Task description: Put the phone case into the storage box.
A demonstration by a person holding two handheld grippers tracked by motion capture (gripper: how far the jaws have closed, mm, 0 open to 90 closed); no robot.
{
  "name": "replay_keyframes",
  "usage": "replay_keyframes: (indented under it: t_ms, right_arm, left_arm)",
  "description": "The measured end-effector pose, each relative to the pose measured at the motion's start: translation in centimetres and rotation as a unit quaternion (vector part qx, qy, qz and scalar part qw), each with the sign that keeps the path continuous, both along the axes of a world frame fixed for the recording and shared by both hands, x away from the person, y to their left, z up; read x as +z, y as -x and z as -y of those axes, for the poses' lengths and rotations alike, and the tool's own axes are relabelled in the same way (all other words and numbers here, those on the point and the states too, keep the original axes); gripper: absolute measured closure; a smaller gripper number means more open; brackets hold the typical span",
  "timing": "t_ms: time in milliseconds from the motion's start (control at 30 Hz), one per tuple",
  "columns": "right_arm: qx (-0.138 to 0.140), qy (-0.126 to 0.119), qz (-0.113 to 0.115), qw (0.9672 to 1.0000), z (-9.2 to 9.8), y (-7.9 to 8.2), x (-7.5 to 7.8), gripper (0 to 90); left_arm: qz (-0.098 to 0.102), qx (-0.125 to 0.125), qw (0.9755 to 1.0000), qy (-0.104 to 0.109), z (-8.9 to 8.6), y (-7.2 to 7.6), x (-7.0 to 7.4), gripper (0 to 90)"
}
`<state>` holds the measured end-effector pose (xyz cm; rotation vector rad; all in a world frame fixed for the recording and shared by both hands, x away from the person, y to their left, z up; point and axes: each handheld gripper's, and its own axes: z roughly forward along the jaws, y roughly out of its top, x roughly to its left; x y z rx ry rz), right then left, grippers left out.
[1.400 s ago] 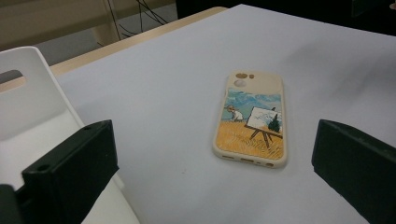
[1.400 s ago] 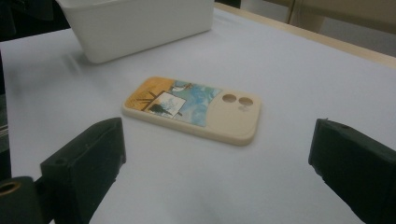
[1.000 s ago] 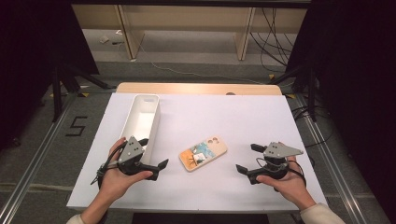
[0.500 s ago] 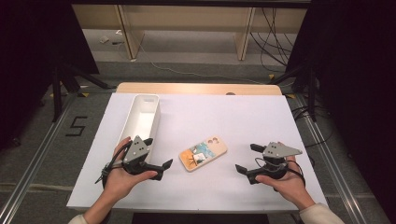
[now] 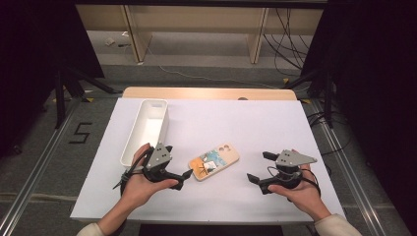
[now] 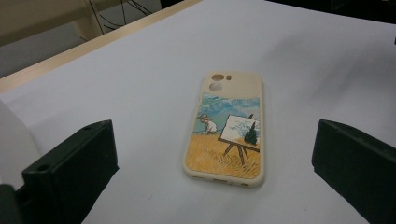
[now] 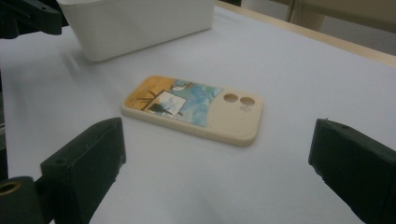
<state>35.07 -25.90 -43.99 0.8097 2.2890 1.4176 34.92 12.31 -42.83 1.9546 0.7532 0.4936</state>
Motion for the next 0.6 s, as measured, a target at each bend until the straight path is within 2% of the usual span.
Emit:
replay_keyframes:
  t_ms: [167,467,500,600]
  right_arm:
    - [0.0,0.001,0.001,1.0,-0.1,0.0,0.0,4.9]
    - [0.001,0.002,0.001,1.0,-0.1,0.0,0.0,4.9]
    - [0.001,0.002,0.001,1.0,-0.1,0.0,0.0,4.9]
    - [0.001,0.003,0.0,1.0,-0.1,0.0,0.0,4.8]
  left_arm:
    - [-0.008,-0.011,0.9999,-0.003,1.4,-0.6,-0.1,0.0]
    - [-0.026,-0.03,0.999,-0.018,4.4,-2.4,-0.9,0.0]
    - [-0.029,-0.033,0.9987,-0.025,5.0,-2.9,-1.1,0.0]
    - [-0.032,-0.037,0.9984,-0.03,5.6,-3.4,-1.3,0.0]
